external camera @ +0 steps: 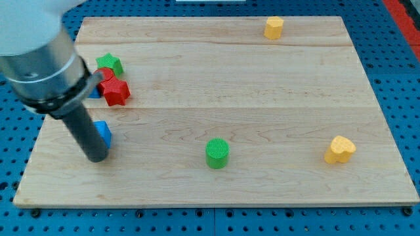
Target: Place the blue cube and green circle to the either side of the red star
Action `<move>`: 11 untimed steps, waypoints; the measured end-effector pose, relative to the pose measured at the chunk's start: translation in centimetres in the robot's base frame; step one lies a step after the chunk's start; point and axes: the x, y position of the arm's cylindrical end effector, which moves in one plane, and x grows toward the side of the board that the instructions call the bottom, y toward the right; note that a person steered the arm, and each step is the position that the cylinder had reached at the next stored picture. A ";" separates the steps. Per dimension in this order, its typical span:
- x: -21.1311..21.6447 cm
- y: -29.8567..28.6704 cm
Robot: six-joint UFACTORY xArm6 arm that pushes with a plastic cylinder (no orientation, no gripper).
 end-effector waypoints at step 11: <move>-5.8 14.3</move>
